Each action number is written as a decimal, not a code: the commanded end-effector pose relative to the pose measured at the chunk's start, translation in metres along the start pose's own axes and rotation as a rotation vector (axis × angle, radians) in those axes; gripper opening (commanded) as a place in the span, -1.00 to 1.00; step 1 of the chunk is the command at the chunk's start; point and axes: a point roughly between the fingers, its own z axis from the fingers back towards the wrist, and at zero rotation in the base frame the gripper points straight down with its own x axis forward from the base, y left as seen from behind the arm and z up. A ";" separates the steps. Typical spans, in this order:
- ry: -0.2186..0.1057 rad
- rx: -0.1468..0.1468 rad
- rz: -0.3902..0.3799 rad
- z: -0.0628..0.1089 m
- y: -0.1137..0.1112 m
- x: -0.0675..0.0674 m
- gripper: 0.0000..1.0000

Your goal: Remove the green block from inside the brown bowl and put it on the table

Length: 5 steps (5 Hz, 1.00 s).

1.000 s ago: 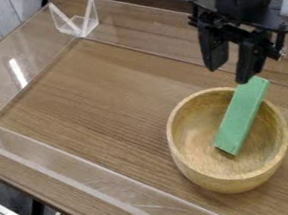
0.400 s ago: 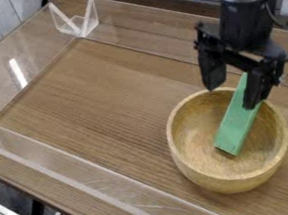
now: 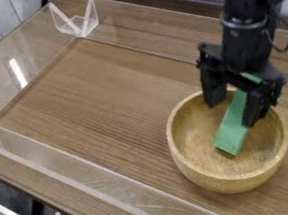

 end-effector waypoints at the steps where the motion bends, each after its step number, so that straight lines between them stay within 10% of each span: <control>1: -0.031 0.006 -0.015 -0.001 -0.002 0.007 1.00; 2: -0.018 0.008 -0.014 -0.011 -0.001 0.009 1.00; 3: -0.015 0.008 -0.010 -0.014 -0.001 0.010 -1.00; 5: -0.057 0.017 0.002 0.009 0.005 0.004 -1.00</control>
